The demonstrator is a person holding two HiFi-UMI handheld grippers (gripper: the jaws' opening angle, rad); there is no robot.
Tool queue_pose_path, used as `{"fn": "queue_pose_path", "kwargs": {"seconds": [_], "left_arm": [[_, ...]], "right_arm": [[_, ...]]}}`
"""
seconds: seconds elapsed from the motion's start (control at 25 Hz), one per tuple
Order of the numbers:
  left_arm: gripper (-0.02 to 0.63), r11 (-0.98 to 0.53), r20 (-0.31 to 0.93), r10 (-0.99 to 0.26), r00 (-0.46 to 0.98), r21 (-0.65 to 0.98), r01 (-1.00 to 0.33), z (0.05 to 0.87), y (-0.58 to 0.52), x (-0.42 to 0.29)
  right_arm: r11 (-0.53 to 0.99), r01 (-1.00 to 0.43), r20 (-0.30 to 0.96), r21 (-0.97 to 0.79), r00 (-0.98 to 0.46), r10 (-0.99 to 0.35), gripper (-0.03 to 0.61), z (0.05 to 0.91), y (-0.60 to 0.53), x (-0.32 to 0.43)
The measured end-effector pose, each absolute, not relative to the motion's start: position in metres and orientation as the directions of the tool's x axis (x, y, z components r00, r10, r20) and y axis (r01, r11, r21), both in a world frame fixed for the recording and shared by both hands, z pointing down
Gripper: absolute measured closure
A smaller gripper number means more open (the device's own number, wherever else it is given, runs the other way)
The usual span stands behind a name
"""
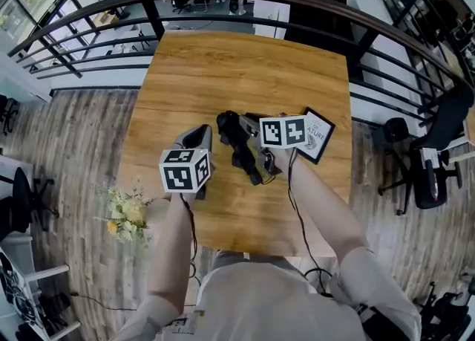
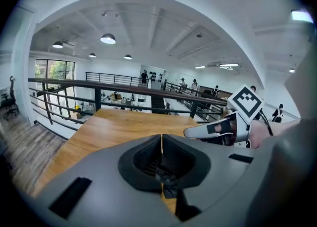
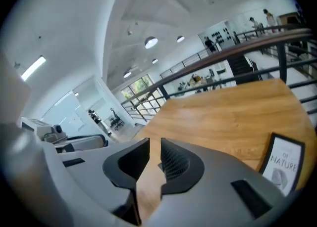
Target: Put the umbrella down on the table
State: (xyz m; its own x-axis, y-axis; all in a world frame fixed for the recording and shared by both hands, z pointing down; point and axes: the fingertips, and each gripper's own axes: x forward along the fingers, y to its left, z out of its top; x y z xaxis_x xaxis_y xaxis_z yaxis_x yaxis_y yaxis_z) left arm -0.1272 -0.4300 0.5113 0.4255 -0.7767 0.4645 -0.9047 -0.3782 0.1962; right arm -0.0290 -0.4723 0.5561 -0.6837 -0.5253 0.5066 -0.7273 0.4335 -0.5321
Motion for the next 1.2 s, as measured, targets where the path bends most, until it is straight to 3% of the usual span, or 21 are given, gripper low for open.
{"fn": "queue_pose_path", "kwargs": {"seconds": [0.24,0.48,0.68,0.92,1.2], "left_arm": [[0.591,-0.408,0.338,-0.837,0.430,0.136,-0.903,0.426,-0.414,-0.125],[0.591,-0.450,0.241,-0.881,0.407,-0.167,-0.877,0.349,-0.379,-0.113],[0.591,-0.481,0.092,-0.875,0.475,-0.260,-0.837,0.288,-0.342,-0.094],[0.591,-0.466,-0.079,-0.861,0.503,-0.277,-0.840,0.246,-0.303,-0.094],[0.591,-0.523,-0.065,-0.832,0.552,-0.245,-0.817,0.244,-0.273,-0.078]], "right_arm": [[0.556,-0.737,0.306,-0.386,-0.670,-0.676,0.519,0.427,-0.449,-0.006],[0.600,-0.775,0.172,-0.199,-0.630,-0.757,0.535,0.341,-0.392,0.022],[0.621,-0.775,0.136,-0.115,-0.631,-0.763,0.540,0.302,-0.344,0.034],[0.591,-0.806,0.059,-0.020,-0.591,-0.804,0.551,0.263,-0.298,0.045],[0.538,-0.840,-0.003,0.068,-0.540,-0.842,0.551,0.242,-0.254,0.059]]}}
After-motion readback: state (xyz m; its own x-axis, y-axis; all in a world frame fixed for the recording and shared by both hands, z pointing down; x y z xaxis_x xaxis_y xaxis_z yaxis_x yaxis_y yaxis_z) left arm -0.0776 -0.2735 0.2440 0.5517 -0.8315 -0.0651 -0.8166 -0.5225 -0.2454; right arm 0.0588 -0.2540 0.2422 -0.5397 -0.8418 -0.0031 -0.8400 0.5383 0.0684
